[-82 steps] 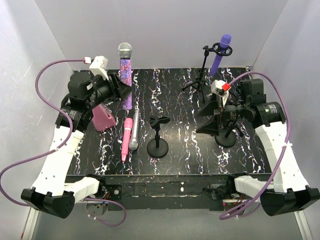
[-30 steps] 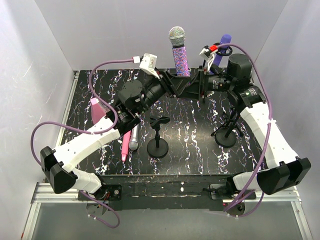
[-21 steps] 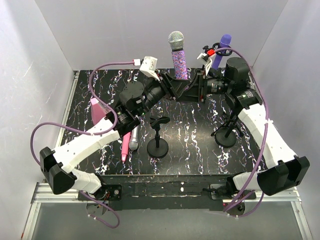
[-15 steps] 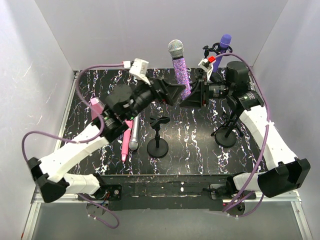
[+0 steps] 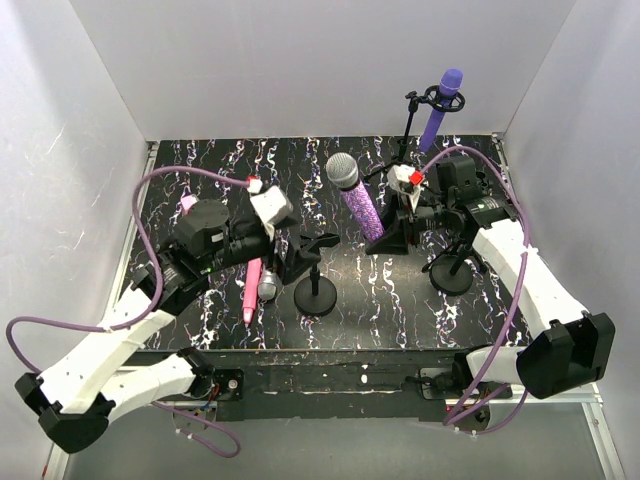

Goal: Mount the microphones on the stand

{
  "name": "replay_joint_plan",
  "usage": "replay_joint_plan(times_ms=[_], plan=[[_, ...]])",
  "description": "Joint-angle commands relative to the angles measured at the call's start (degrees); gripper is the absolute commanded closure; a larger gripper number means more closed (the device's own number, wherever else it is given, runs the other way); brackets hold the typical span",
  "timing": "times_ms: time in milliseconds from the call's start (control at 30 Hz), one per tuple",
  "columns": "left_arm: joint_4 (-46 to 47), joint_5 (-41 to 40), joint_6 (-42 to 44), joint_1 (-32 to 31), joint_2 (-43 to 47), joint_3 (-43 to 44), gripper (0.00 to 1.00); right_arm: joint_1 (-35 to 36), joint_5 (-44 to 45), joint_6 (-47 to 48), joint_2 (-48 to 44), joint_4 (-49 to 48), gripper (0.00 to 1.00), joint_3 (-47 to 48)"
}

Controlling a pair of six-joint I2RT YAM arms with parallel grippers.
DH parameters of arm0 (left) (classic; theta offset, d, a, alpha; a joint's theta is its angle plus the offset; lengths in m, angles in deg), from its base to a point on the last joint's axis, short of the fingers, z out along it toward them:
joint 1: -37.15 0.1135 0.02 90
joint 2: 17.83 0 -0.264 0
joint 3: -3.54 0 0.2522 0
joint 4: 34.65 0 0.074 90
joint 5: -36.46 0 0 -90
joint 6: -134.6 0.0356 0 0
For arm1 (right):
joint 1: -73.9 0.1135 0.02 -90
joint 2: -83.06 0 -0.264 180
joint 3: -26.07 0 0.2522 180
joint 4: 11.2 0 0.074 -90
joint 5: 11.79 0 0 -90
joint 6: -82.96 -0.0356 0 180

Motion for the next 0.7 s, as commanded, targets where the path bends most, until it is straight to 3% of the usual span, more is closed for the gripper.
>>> replay_joint_plan(times_ms=[0, 100, 400, 667], plan=[[-0.15, 16.62, 10.17, 7.47, 5.05, -8.19, 0.02, 0.46, -5.59, 15.15, -1.71, 2.5, 0.99, -1.83], [4.32, 24.82, 13.33, 12.57, 6.55, -11.97, 0.02, 1.08, -4.36, 20.51, -1.18, 5.13, 0.99, -1.75], [9.61, 34.93, 18.27, 17.06, 2.08, -14.0, 0.02, 2.92, -3.04, 32.2, 1.37, 10.76, 0.99, -0.26], [12.16, 38.99, 19.33, 19.44, -4.6, -13.03, 0.02, 3.71, -2.95, 32.39, 4.97, 9.8, 0.99, 2.56]])
